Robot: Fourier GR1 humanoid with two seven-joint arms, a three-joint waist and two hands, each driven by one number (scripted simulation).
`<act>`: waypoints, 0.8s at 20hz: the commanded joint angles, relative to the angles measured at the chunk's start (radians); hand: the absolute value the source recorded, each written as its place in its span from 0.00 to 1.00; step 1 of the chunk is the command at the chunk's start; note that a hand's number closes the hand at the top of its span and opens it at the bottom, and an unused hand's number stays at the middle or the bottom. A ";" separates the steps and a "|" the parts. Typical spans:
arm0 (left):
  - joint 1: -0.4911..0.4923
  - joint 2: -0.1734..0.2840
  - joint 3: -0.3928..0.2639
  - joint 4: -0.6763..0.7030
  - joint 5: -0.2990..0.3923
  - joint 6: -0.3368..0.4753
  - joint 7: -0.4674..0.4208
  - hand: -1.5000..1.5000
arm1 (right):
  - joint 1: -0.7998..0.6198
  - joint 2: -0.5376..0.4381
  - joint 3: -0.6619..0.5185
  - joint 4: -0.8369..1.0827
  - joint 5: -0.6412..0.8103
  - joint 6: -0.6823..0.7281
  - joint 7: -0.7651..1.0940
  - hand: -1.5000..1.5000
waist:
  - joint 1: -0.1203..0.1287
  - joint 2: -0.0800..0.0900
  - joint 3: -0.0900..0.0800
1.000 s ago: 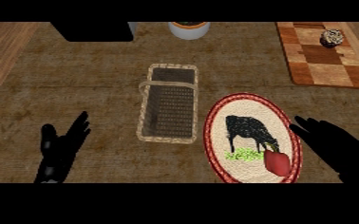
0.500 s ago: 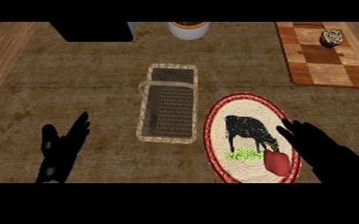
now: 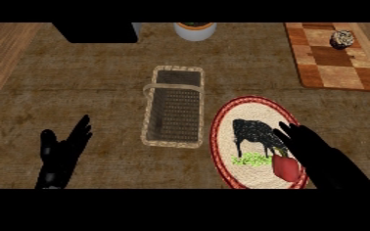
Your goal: Pick the bell pepper from the placemat and place it in the basket
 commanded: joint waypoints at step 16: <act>0.031 -0.041 0.013 0.031 -0.046 -0.021 0.035 0.50 | -0.090 0.136 0.018 0.280 0.162 -0.009 -0.046 0.00 | 0.002 0.008 -0.010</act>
